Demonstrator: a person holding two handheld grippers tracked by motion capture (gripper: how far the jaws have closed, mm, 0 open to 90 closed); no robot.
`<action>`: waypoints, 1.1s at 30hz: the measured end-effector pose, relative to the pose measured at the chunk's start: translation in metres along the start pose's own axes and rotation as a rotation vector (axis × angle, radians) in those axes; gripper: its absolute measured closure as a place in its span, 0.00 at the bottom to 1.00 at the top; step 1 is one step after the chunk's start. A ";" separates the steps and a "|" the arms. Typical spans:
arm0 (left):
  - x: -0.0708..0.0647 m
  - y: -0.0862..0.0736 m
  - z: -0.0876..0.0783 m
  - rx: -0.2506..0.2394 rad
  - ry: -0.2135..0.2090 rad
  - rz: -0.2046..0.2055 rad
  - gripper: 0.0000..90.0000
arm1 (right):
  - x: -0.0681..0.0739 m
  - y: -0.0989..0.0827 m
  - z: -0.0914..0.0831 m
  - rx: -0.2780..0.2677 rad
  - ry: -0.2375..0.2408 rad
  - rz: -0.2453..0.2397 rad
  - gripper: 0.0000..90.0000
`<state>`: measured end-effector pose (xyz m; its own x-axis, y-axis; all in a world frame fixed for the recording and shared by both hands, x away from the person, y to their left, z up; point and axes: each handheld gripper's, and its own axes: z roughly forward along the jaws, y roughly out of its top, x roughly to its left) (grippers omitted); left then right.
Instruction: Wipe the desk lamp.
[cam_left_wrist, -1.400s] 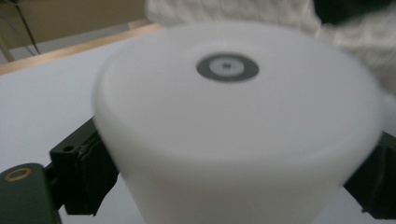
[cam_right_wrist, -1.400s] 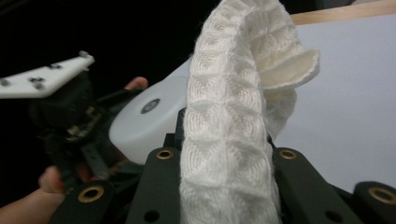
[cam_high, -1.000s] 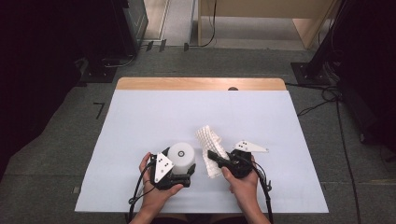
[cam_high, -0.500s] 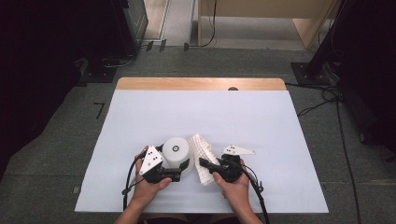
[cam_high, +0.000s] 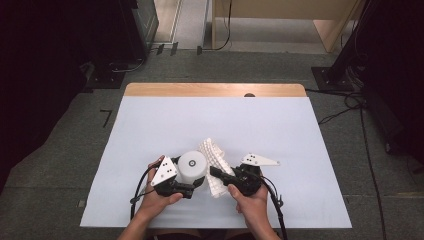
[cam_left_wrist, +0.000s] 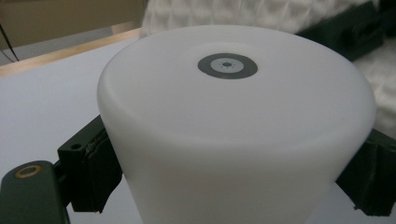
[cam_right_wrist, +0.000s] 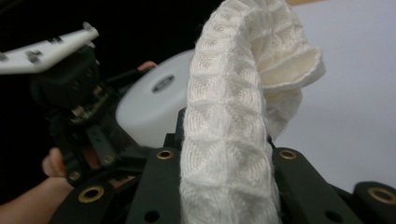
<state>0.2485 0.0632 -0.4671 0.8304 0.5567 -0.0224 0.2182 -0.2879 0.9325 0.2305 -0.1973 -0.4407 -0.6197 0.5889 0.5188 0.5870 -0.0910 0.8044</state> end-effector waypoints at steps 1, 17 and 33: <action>-0.001 -0.001 0.001 0.007 -0.001 0.010 0.10 | 0.001 0.001 -0.002 -0.006 0.002 -0.001 0.82; -0.014 -0.005 -0.006 -0.021 0.116 -0.024 0.00 | -0.029 -0.007 -0.005 0.000 -0.117 0.031 0.82; -0.032 -0.008 0.007 0.002 0.272 -0.059 0.09 | -0.035 -0.032 0.017 0.100 -0.167 0.057 0.82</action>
<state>0.2239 0.0424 -0.4764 0.6479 0.7614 0.0212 0.2630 -0.2497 0.9319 0.2419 -0.2013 -0.4895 -0.4934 0.7111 0.5008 0.6729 -0.0527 0.7378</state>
